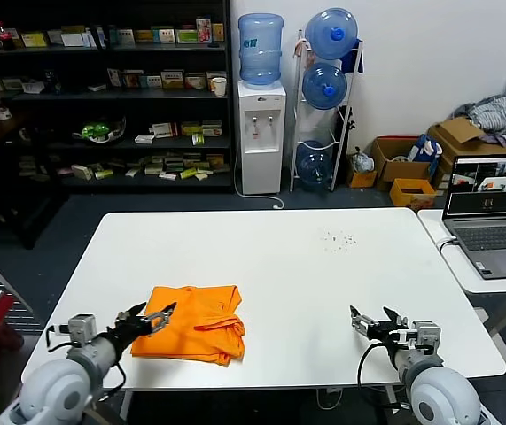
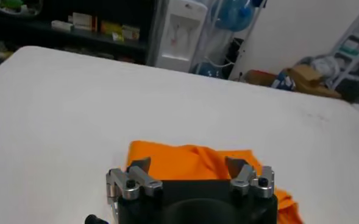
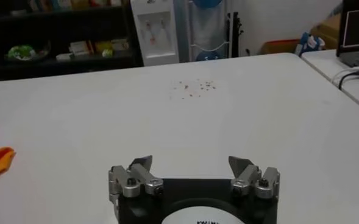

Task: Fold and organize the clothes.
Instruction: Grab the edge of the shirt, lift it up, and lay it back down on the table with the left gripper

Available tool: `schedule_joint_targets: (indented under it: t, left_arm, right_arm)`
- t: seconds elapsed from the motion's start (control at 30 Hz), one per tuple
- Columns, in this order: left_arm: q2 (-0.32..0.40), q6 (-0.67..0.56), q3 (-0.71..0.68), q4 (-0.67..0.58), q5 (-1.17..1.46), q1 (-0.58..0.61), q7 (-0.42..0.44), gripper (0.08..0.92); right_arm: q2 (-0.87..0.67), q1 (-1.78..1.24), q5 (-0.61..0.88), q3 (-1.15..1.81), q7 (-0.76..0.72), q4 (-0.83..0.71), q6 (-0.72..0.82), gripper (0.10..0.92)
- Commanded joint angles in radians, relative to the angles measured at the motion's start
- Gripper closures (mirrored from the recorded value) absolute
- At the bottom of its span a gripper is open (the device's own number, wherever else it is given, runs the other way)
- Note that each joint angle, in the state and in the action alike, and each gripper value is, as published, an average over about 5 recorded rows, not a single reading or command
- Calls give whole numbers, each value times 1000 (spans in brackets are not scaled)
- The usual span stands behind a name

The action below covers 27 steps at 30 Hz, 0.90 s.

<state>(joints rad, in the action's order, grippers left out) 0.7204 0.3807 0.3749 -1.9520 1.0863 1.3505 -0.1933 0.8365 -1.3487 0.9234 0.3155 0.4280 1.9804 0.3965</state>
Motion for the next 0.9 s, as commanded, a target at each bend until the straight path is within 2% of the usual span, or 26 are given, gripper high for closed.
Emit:
schedule_joint_targets:
  t: [0.03,0.33,0.9]
  left_arm:
    - [-252,54,48,200,104,-26,207,178]
    - [-214,55,-32,270,82,-80,278,177]
    - [-127,61,-237,310,70,-282,255,177]
  right_arm:
    - [1,-3,-2,0,-6,6,-1,203]
    - [-2,0,-1,-3,-5,-1,0,203]
    - [2,-12,-2,9,1,-4,3,203]
